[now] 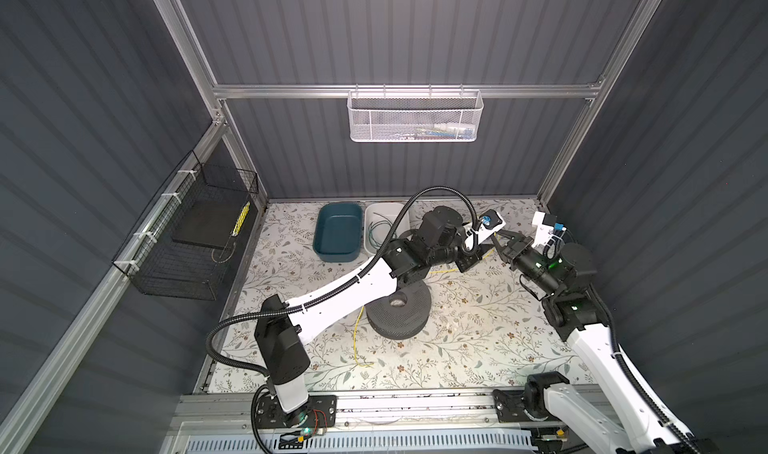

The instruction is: Wrap the cables

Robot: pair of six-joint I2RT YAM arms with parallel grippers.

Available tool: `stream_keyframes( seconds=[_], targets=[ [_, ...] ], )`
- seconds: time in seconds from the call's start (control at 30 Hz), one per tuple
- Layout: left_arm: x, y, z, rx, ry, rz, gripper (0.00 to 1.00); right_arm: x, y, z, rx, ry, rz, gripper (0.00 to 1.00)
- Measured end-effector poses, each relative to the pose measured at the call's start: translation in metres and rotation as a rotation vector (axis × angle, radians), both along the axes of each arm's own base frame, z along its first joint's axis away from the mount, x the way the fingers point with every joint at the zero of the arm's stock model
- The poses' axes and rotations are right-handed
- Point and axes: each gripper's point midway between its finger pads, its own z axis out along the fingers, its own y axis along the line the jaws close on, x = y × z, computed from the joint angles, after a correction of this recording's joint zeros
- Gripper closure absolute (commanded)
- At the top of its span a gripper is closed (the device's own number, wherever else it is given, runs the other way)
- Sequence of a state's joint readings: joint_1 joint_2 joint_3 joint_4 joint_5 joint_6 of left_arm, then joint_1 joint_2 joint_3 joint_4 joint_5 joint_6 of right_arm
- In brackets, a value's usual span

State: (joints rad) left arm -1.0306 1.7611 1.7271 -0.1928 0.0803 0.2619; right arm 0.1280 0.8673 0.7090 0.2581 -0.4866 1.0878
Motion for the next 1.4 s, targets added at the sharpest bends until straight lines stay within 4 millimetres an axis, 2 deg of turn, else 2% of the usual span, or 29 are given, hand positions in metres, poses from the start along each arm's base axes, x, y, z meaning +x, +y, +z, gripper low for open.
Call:
stream_keyframes(
  seconds=[0.13,0.3,0.6,0.7,0.9,1.1,1.13,1.23,1.3,1.4],
  targets=[
    [0.001,-0.004,-0.009,0.012,0.017,-0.003,0.61,0.0,0.0,0.0,-0.004,-0.003,-0.003,1.0],
    [0.002,-0.006,-0.016,0.021,0.031,-0.002,0.72,0.0,0.0,-0.001,-0.006,-0.004,-0.003,1.0],
    [0.002,-0.006,-0.017,0.022,0.036,-0.001,0.76,-0.003,0.001,0.003,-0.005,-0.016,0.0,1.0],
    [0.002,-0.006,-0.019,0.024,0.044,0.001,0.87,-0.003,0.001,0.001,-0.005,-0.013,0.0,1.0],
    [0.003,-0.006,-0.023,0.033,0.053,0.009,0.99,-0.002,0.0,-0.001,-0.005,-0.008,-0.007,1.0],
    [0.003,-0.006,-0.025,0.035,0.052,0.009,1.0,-0.002,0.0,-0.002,-0.006,-0.004,-0.007,1.0],
    [0.003,-0.006,-0.025,0.034,0.052,0.009,1.0,-0.001,0.0,-0.003,-0.006,-0.003,-0.007,0.99],
    [0.003,-0.007,-0.028,0.032,0.051,0.009,1.0,-0.001,0.0,-0.004,-0.005,0.004,-0.008,0.86],
    [0.003,-0.007,-0.032,0.035,0.052,0.009,1.0,-0.002,0.0,-0.005,-0.006,0.004,-0.005,0.82],
    [0.002,-0.005,-0.039,0.04,0.055,0.01,1.0,-0.003,0.001,-0.008,-0.012,0.016,0.001,0.71]
  ],
)
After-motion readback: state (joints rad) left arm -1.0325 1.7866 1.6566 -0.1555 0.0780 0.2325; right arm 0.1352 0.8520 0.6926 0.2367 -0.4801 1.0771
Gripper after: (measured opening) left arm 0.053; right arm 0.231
